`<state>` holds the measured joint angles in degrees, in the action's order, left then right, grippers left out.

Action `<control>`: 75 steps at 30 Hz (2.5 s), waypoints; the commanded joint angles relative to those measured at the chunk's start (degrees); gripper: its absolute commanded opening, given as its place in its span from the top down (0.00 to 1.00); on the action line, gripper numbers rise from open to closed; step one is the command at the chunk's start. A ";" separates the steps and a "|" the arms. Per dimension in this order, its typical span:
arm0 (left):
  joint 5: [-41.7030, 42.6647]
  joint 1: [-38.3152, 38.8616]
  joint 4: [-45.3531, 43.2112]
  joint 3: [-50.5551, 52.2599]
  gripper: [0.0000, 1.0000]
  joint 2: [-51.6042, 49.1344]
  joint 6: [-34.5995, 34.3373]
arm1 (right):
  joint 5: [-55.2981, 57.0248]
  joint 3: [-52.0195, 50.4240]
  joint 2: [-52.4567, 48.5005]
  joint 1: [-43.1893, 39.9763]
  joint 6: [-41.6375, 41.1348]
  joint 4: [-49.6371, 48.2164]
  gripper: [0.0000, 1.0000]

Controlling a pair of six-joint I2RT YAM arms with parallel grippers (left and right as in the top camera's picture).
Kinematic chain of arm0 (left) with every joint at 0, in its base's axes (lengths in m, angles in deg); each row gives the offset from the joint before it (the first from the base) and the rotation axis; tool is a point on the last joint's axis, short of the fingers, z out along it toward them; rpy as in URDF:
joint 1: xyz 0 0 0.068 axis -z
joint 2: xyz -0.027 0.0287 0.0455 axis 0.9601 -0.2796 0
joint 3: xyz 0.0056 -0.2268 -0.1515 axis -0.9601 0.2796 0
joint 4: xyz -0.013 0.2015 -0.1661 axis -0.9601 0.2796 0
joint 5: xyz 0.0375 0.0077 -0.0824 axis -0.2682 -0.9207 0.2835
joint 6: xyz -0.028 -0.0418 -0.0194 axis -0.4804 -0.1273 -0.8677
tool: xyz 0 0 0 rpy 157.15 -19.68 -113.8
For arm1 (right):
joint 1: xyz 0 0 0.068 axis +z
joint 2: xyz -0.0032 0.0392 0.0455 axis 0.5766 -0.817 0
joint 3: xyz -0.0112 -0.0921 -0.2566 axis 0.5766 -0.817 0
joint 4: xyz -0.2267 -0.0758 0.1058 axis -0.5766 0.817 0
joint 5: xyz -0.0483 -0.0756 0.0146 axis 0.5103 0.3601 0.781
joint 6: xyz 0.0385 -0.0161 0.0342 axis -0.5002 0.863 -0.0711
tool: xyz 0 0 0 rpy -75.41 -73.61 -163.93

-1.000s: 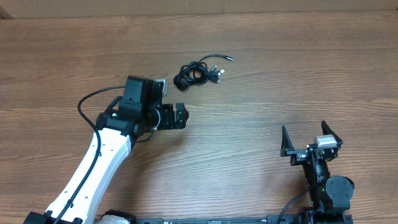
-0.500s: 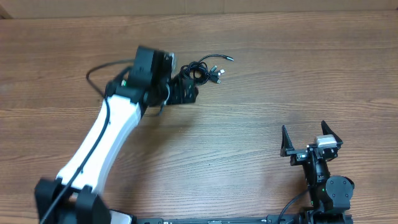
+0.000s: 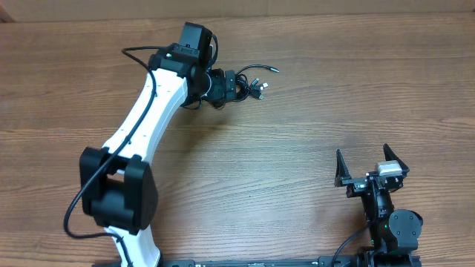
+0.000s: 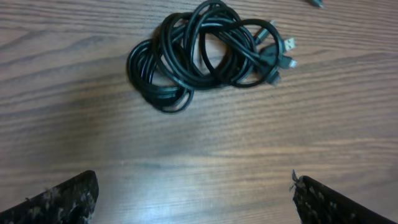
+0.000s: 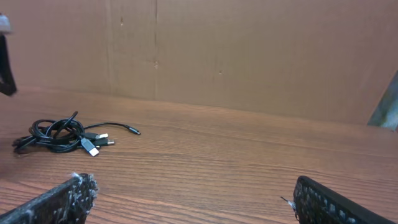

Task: Untangle cables
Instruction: 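Lower the left gripper onto the cable bundle and close on it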

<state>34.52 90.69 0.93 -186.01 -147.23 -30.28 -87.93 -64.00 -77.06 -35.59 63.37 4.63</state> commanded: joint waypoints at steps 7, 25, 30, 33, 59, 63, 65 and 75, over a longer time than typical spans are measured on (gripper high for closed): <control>2.32 0.74 -4.02 -1.51 0.00 -6.49 -1.90 | 0.37 -0.59 0.09 -0.17 0.07 -0.20 0.00; -5.49 1.38 -11.10 -1.51 0.00 -10.32 -22.67 | 0.37 -0.59 0.09 -0.17 0.07 -0.22 0.00; -8.81 1.86 -11.67 -1.49 0.00 -11.34 -26.51 | 0.37 -0.59 0.09 -0.17 0.07 -0.20 0.00; -9.14 1.95 -13.11 -1.49 0.00 -12.61 -26.53 | 0.37 -0.59 0.09 -0.17 0.07 -0.20 0.00; -14.27 4.09 -16.98 -1.44 0.38 -14.12 -28.74 | 0.37 -0.59 0.09 -0.17 0.07 -0.20 0.00; -15.89 5.01 -18.45 -1.05 0.37 -14.14 -28.89 | 0.37 -0.59 0.09 -0.17 0.07 -0.20 0.00; -17.20 5.33 -19.26 -0.55 0.36 -14.14 -29.07 | 0.37 -0.59 0.09 -0.17 0.07 -0.20 0.00; -20.06 5.60 -20.37 1.33 0.41 -14.23 -29.07 | 0.37 -0.59 0.09 -0.17 0.07 -0.20 0.00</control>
<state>17.14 95.91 -19.40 -185.88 -160.54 -58.76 -87.93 -64.00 -77.06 -35.59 63.37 4.65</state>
